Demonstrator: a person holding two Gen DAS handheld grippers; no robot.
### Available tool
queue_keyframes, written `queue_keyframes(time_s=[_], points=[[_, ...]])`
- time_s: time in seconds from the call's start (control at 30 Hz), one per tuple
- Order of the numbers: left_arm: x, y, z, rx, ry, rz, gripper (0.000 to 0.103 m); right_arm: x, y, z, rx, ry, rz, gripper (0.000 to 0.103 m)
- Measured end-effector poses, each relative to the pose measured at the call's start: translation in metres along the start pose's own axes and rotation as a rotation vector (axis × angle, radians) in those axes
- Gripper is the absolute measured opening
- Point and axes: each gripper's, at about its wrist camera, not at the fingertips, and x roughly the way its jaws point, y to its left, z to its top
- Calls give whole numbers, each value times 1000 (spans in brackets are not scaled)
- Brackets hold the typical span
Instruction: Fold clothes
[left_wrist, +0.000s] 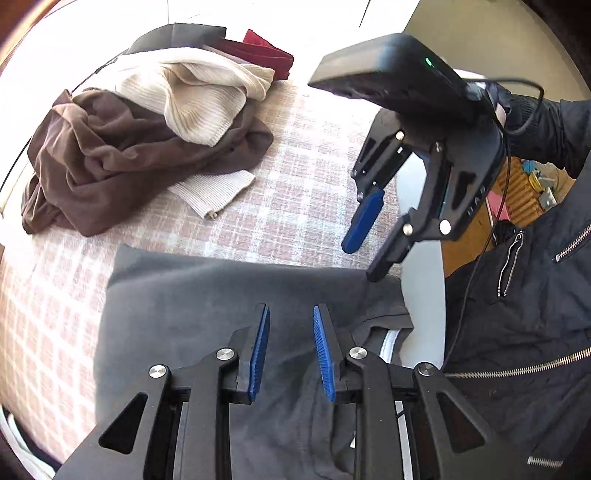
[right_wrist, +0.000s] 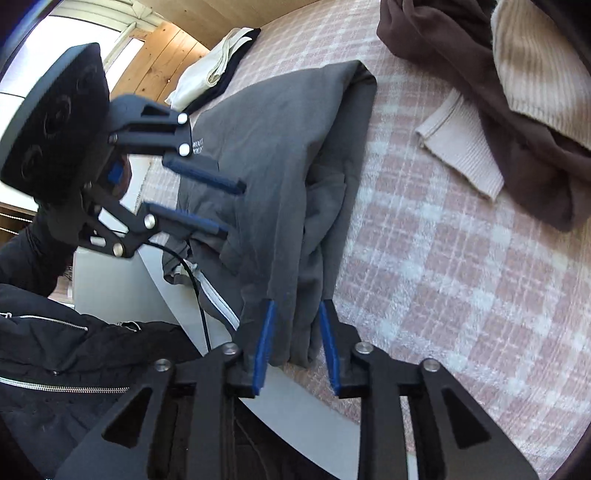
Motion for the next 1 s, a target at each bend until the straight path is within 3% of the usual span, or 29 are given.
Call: queue_keyframes(time_s=[0.07,0.23,0.33,0.53,0.63,0.7,0.9,1.0], points=[[3,8,20,36,21,-14,27,2,0,-5,7,-17,-4,32],[28,30,58,52,110,-123,31,4,5,-12,18,-87,87,32],[48,19,52,153,222,-78,31,11,7,-18,8,-96,53,32],[42,23,41,119,209,-101,34,-1,-3,-28,62,-188,95,32],[38,25,35,102,203,-113,37,0,-4,-29,67,-189,99,29],[36,26,32,91,198,-121,37,3,-3,-28,64,-183,103,8],[46,23,43,101,144,-120,37,-17,9,-31,31,-202,129,6],[57,25,37,98,183,-131,35,-9,-8,-36,102,-145,56,6]])
